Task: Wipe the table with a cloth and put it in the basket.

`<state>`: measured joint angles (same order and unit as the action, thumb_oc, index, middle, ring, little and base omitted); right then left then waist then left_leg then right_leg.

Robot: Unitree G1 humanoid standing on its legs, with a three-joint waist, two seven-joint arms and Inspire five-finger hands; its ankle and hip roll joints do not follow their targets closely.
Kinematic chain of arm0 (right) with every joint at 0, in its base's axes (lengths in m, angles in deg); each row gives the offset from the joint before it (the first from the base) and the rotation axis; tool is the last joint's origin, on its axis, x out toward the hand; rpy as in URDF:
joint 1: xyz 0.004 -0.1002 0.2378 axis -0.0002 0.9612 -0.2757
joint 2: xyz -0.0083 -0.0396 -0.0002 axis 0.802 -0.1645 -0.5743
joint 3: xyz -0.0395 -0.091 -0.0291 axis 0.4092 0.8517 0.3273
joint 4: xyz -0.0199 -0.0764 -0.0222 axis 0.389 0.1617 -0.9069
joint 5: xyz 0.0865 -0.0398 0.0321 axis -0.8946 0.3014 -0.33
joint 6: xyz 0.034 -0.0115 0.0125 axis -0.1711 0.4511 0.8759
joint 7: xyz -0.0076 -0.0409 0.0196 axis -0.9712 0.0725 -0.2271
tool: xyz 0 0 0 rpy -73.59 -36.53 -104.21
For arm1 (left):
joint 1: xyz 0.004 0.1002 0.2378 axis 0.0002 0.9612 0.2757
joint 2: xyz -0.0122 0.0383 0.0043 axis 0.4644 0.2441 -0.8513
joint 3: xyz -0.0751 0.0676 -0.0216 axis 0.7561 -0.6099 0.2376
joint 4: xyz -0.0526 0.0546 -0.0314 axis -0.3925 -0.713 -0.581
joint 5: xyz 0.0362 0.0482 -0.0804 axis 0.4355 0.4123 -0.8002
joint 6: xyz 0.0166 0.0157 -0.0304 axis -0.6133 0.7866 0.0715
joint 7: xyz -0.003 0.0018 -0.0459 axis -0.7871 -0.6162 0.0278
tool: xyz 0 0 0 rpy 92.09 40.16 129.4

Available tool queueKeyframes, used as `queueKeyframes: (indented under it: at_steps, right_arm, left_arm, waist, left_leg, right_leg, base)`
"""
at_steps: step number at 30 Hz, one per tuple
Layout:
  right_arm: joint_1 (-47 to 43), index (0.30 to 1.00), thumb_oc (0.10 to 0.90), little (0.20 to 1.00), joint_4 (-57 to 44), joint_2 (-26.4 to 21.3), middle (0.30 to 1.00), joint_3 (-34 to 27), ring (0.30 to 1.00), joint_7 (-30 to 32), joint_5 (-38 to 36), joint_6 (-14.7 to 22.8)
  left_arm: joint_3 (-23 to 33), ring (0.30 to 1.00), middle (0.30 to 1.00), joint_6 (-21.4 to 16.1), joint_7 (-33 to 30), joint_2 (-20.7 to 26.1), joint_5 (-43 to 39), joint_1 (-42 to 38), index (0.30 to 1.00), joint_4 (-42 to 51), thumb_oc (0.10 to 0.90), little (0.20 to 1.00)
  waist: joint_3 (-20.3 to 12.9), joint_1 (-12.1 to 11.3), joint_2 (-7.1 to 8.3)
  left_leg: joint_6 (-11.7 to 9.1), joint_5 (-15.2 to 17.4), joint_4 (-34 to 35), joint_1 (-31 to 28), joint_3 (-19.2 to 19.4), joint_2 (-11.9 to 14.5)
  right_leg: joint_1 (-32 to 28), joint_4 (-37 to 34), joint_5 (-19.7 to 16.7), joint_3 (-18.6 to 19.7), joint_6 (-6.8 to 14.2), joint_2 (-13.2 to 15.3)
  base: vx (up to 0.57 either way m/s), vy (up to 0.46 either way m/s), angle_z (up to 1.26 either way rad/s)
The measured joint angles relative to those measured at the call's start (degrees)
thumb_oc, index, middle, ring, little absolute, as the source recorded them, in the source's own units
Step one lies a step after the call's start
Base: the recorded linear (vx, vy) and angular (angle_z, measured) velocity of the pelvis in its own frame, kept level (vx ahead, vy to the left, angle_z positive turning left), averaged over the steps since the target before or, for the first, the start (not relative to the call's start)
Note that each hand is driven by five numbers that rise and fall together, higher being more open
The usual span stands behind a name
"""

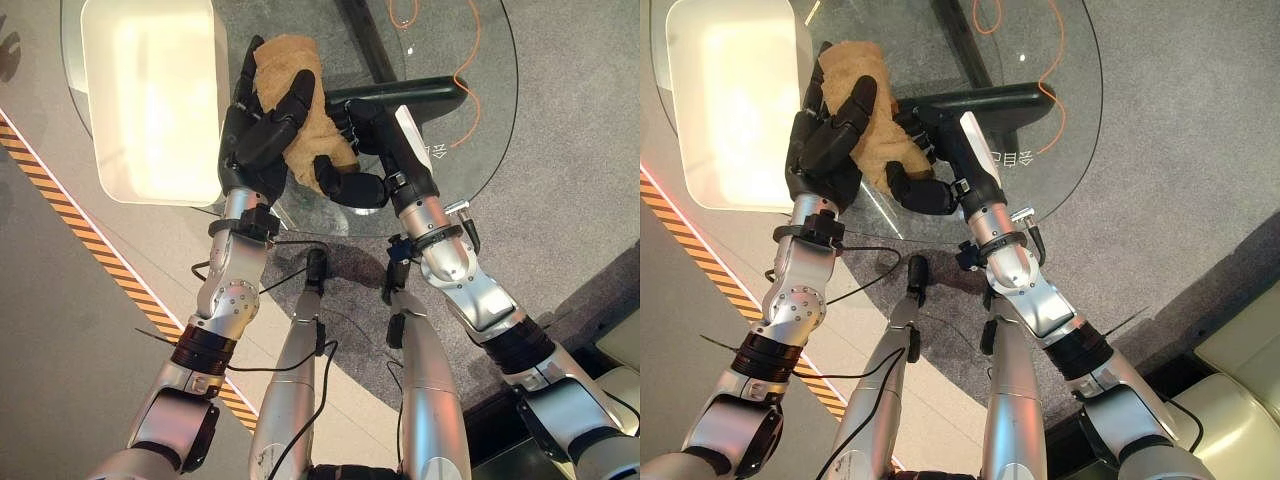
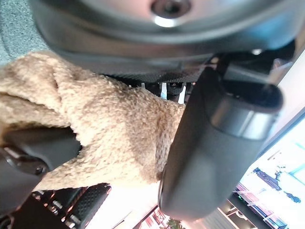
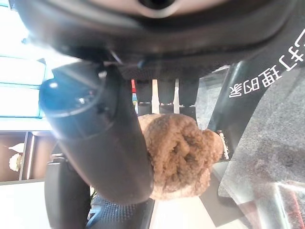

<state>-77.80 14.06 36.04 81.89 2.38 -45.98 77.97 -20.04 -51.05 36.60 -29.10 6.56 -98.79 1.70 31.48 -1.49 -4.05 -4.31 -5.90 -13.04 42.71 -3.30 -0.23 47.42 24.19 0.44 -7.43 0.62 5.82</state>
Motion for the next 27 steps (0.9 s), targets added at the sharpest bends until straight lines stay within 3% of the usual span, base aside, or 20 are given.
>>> queueKeyframes:
  at_steps: [1, 2, 3, 27]
  right_arm:
    - [0.0, 0.300, 0.100, 0.200, 0.0, 0.0, 0.300, 0.0, 0.300, 0.0, 0.0, 0.0]
    - [0.0, 0.300, 0.100, 0.200, 0.0, 0.0, 0.300, 0.0, 0.300, 0.0, 0.0, 0.0]
    - [-0.1, 0.300, 0.100, 0.200, 0.0, 0.0, 0.300, 0.0, 0.300, -0.1, 0.0, 0.0]
    - [-0.9, 0.300, 0.100, 0.200, -0.9, 0.0, 0.300, 1.3, 0.300, -1.6, 0.1, 0.0]
  left_arm:
    - [0.0, 0.573, 0.573, 0.0, 0.0, 0.0, 0.0, 0.0, 0.573, 0.0, 0.418, 0.518]
    - [0.0, 0.547, 0.547, -0.1, 0.0, 0.0, 0.0, 0.0, 0.547, 0.0, 0.388, 0.488]
    - [0.0, 0.309, 0.309, -0.2, 0.0, 0.0, 0.0, 0.0, 0.309, 0.0, 0.111, 0.211]
    - [0.4, 0.300, 0.300, -1.5, 0.8, -0.1, 0.6, 0.0, 0.300, 0.0, 0.100, 0.200]
  waist:
    - [0.0, 0.0, 0.00]
    - [0.0, 0.0, 0.00]
    - [0.0, 0.0, 0.00]
    - [0.0, 0.0, 0.00]
  left_leg:
    - [0.0, 0.0, 0.0, 0.0, 0.0, 0.0]
    - [0.0, 0.0, 0.0, 0.0, 0.1, 0.0]
    - [0.0, 0.0, 0.0, -0.1, 0.2, 0.0]
    - [0.0, 0.0, 0.1, -0.3, 0.6, 0.1]
  right_leg:
    - [0.0, 0.0, 0.0, 0.0, 0.0, 0.0]
    - [0.0, 0.0, 0.0, 0.0, 0.0, 0.0]
    - [0.0, 0.0, 0.0, 0.0, 0.0, 0.0]
    - [-0.1, 0.0, 0.0, 0.1, 0.0, 0.0]
  base:
    - [0.00, 0.000, 0.00]
    - [0.00, 0.000, 0.00]
    - [0.00, 0.000, 0.00]
    - [0.00, 0.000, 0.00]
